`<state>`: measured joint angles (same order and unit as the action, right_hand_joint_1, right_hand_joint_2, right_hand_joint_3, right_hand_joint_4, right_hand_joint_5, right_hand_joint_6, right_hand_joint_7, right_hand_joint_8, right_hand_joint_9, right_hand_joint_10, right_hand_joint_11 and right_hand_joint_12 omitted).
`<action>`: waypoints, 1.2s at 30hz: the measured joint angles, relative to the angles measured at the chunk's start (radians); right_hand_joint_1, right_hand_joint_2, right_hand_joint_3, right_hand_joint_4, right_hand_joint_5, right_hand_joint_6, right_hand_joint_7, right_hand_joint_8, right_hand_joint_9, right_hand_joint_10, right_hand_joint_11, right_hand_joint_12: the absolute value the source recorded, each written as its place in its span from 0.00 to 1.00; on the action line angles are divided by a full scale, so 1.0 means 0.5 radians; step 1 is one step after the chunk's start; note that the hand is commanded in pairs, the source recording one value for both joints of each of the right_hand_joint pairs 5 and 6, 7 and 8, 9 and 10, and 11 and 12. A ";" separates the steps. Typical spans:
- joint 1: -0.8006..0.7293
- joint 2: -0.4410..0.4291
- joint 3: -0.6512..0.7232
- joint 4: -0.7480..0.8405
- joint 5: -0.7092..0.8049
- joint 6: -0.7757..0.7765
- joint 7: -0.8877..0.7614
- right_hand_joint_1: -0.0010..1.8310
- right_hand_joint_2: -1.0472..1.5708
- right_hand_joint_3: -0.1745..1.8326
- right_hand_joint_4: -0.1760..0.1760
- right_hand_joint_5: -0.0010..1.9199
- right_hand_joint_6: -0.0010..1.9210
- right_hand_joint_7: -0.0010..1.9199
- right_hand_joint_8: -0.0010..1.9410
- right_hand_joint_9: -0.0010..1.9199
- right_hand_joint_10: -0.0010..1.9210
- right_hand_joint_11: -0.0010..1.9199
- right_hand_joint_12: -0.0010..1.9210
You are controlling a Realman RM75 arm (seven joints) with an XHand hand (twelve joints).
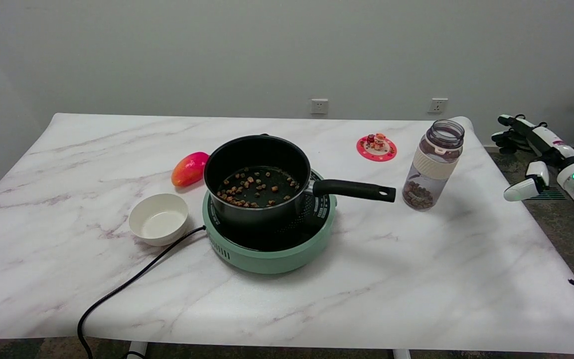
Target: Pick up the bottle.
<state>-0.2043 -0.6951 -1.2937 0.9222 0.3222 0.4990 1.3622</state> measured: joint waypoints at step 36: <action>0.116 -0.324 -0.199 -0.186 0.171 0.432 0.543 0.71 0.02 0.70 0.50 0.07 0.07 0.21 0.21 0.20 0.20 0.22 0.22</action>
<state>-0.1461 -0.8570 -1.3934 0.8293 0.4079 0.7149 1.6338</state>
